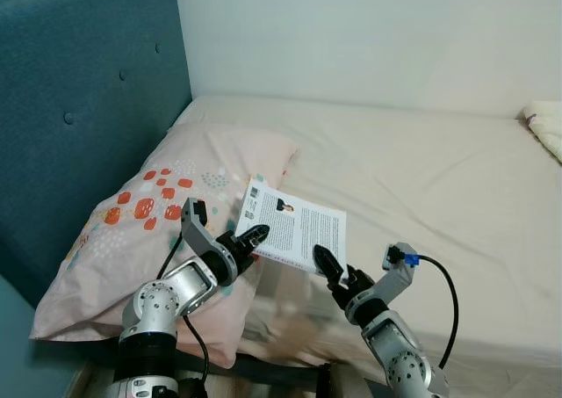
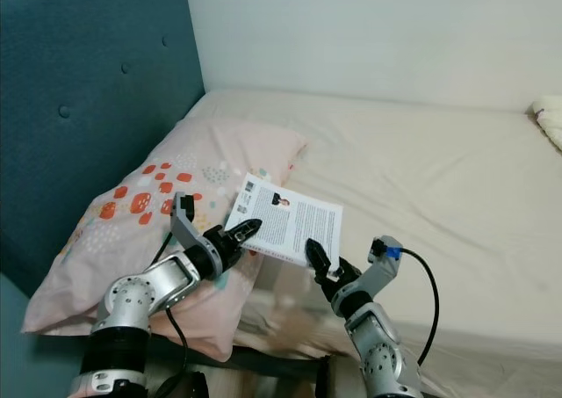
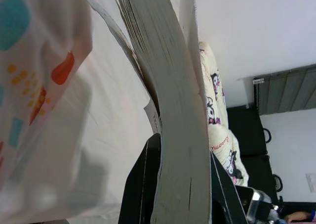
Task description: Clean up the room
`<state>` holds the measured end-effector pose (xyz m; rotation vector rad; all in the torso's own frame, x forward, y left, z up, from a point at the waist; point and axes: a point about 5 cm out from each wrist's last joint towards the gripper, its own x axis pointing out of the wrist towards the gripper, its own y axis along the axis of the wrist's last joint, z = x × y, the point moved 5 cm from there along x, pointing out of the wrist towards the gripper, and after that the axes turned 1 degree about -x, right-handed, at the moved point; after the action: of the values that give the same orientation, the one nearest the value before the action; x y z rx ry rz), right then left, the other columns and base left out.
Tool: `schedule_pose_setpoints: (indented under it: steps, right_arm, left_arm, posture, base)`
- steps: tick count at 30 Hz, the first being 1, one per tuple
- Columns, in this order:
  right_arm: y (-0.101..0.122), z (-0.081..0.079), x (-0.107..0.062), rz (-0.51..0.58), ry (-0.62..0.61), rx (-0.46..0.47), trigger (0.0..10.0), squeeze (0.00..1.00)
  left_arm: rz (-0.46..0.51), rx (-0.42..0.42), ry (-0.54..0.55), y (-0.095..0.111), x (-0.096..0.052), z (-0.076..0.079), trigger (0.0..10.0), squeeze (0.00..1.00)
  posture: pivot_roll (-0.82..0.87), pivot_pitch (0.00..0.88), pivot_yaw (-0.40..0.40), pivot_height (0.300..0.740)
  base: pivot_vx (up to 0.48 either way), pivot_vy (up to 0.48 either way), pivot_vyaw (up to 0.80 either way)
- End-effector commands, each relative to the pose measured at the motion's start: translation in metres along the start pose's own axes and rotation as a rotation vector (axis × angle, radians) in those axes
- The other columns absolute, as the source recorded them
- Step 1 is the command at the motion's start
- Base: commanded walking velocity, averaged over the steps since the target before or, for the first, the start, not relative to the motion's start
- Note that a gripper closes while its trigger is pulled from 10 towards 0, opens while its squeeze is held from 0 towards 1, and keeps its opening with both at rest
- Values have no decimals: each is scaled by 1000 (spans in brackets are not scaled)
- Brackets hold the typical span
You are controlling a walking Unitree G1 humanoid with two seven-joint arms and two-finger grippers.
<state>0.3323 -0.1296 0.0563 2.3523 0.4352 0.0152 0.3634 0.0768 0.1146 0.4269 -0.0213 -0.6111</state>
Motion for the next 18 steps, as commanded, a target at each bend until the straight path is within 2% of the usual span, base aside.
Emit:
schedule_pose_setpoints:
  steps: [1, 11, 17, 18]
  right_arm:
    - [-7, 3, -1, -31, -12, 46, 10000, 0]
    - [-10, -1, 0, -63, 17, 190, 10000, 0]
    - [-8, -7, 4, -69, 40, 218, 10000, 0]
    - [-8, -7, 5, -71, 43, 219, 9020, 0]
  left_arm:
    - [27, -35, -63, 8, 4, 15, 10000, 0]
    - [16, -36, -71, 8, 2, 17, 10000, 0]
    - [-7, -21, -74, 5, 2, 19, 10000, 0]
    - [-10, -19, -71, 4, 2, 19, 10000, 0]
  posture:
    - [-17, 53, -45, 585]
    - [-18, 52, -38, 585]
    - [-15, 53, -37, 585]
    - [-15, 53, -37, 585]
  base:
    - [0, 0, 0]
    - [0, 0, 0]
    - [0, 0, 0]
    - [0, 0, 0]
